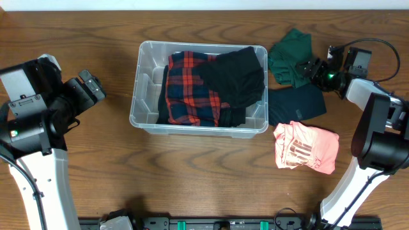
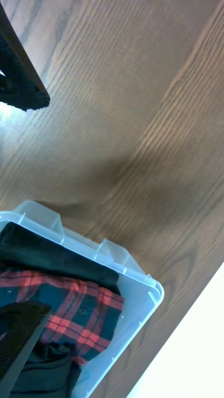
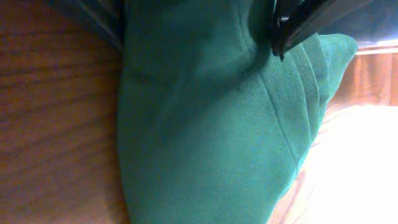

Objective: Pack container
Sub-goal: 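Grasp the green garment with the right gripper, then carry the green garment into the container and press it down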

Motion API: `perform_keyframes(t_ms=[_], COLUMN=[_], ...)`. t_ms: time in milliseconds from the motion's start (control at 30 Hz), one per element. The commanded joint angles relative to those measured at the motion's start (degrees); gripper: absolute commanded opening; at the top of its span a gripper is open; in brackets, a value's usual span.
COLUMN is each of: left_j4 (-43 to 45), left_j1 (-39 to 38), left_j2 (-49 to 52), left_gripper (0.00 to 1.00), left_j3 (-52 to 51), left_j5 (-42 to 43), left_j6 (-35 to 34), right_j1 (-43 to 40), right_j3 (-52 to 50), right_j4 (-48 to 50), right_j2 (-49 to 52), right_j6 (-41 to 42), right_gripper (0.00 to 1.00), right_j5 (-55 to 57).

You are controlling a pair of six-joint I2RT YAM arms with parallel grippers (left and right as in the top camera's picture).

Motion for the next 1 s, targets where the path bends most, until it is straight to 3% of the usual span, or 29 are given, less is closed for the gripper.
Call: perform_keyframes(t_ms=[0, 133, 200, 300, 367, 500, 733, 967], left_j4=[-0.15, -0.15, -0.15, -0.17, -0.17, -0.17, -0.17, -0.17], left_j1=[0.31, 0.31, 0.31, 0.31, 0.31, 0.31, 0.31, 0.31], left_j2=[0.22, 0.22, 0.22, 0.22, 0.22, 0.22, 0.22, 0.24], left_gripper=[0.98, 0.98, 0.98, 0.98, 0.98, 0.98, 0.98, 0.98], left_j3=[-0.13, -0.13, -0.13, -0.13, -0.13, -0.13, -0.13, -0.13], left_j5=[-0.70, -0.70, -0.70, -0.70, -0.70, -0.70, -0.70, -0.72], left_j6=[-0.11, -0.11, -0.11, -0.11, -0.11, -0.11, -0.11, -0.11], right_j1=[0.63, 1.86, 2.34, 2.47, 2.29, 1.18, -0.59, 0.59], right_j3=[-1.11, -1.14, -1.14, -1.14, -1.11, -1.05, -1.05, -1.05], right_j4=[-1.84, -1.95, -1.88, -2.14, -1.92, -0.79, 6.32, 29.05], right_j2=[1.70, 1.70, 1.70, 1.70, 1.62, 0.20, -7.50, -15.91], right_j6=[1.01, 0.96, 0.96, 0.98, 0.98, 1.27, 9.99, 30.93], right_gripper=[0.69, 0.65, 0.50, 0.13, 0.03, 0.01, 0.01, 0.01], right_j5=[3.32, 3.41, 4.24, 4.87, 4.68, -1.01, -16.57, -31.76])
